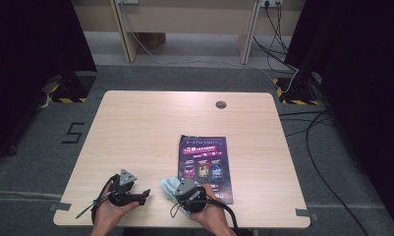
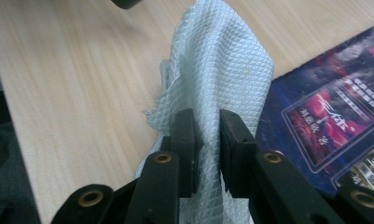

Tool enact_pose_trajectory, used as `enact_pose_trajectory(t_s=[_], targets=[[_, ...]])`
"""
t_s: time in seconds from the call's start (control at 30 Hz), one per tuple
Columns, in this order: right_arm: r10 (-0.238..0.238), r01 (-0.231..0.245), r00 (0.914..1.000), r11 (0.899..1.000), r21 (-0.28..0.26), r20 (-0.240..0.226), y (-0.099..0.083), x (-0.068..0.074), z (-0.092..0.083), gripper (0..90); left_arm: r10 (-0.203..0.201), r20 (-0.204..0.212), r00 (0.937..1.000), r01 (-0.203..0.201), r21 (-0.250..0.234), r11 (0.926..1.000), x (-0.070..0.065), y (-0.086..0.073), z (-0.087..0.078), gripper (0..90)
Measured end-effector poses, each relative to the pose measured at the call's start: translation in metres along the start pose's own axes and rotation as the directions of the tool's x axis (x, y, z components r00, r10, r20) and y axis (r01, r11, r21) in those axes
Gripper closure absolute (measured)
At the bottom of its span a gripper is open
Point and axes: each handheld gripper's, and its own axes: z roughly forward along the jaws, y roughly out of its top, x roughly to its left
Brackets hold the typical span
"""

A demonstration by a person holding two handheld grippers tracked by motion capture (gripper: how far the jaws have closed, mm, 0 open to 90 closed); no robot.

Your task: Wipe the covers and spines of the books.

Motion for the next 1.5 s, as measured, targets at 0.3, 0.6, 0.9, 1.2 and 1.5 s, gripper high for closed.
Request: enact_pose_trajectory(t_s=[0.3, 0.6, 0.9, 1.2, 1.5], targets=[[0.08, -0.08, 0.9968, 0.997, 0.004, 0.006, -0.014, -0.024, -0.008, 78.1, 0.001, 0.0, 1.0, -0.001, 0.0, 1.0, -0.001, 0.0, 0.0, 22.3], [0.189, -0.193, 0.9745, 0.981, 0.027, 0.121, -0.056, -0.069, -0.035, 78.3, -0.028, 0.061, 0.9977, 0.031, -0.04, 0.9987, -0.013, 0.003, 0.0, 21.2], [0.166, -0.17, 0.9799, 0.985, 0.03, 0.111, -0.073, -0.057, -0.051, 78.3, -0.023, 0.147, 0.9888, 0.036, -0.087, 0.9956, -0.055, 0.015, 0.01, 19.6], [0.182, -0.189, 0.9707, 0.981, 0.036, 0.157, -0.083, -0.07, -0.057, 78.3, 0.042, 0.157, 0.9867, -0.034, -0.056, 0.9979, -0.084, 0.018, 0.027, 19.4], [0.209, -0.221, 0.9576, 0.974, 0.04, 0.198, -0.077, -0.092, -0.048, 78.4, 0.13, 0.117, 0.9846, -0.128, -0.021, 0.9915, -0.09, 0.013, 0.031, 15.9]])
